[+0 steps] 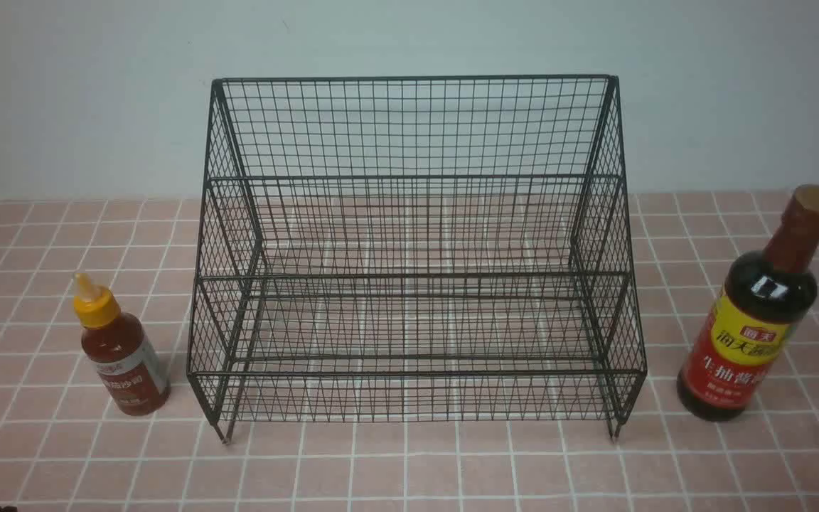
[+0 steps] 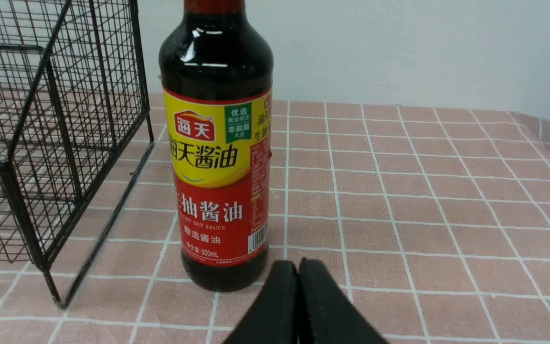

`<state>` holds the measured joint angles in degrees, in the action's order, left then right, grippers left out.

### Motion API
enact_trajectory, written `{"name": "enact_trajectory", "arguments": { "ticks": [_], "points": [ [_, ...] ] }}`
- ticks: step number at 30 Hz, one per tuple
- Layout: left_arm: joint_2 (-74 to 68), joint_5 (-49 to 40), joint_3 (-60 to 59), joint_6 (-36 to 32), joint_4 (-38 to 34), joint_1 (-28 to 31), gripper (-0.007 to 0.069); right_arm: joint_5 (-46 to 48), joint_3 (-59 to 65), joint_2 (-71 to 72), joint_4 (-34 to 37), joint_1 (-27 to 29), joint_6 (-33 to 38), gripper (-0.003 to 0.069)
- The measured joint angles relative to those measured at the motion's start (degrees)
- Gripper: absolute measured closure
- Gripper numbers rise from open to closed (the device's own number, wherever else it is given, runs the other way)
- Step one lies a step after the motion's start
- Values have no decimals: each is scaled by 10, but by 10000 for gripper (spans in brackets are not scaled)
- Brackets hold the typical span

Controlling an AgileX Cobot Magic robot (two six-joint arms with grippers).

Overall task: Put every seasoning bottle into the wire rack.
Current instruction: Use the right arm to grab the condiment bottle closest to it

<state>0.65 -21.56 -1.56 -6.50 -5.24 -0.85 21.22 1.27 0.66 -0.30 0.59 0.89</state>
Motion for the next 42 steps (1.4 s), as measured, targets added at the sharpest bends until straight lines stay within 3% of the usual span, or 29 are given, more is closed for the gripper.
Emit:
{"name": "enact_trajectory", "arguments": {
  "ticks": [33, 37, 42],
  "points": [
    [0, 0, 0, 0, 0, 0, 634, -3, 0, 0, -8, 0, 3, 673],
    [0, 0, 0, 0, 0, 0, 634, -33, 2, 0, -4, 0, 2, 673],
    [0, 0, 0, 0, 0, 0, 634, -173, 3, 0, 65, 0, -24, 673]
  ]
}}
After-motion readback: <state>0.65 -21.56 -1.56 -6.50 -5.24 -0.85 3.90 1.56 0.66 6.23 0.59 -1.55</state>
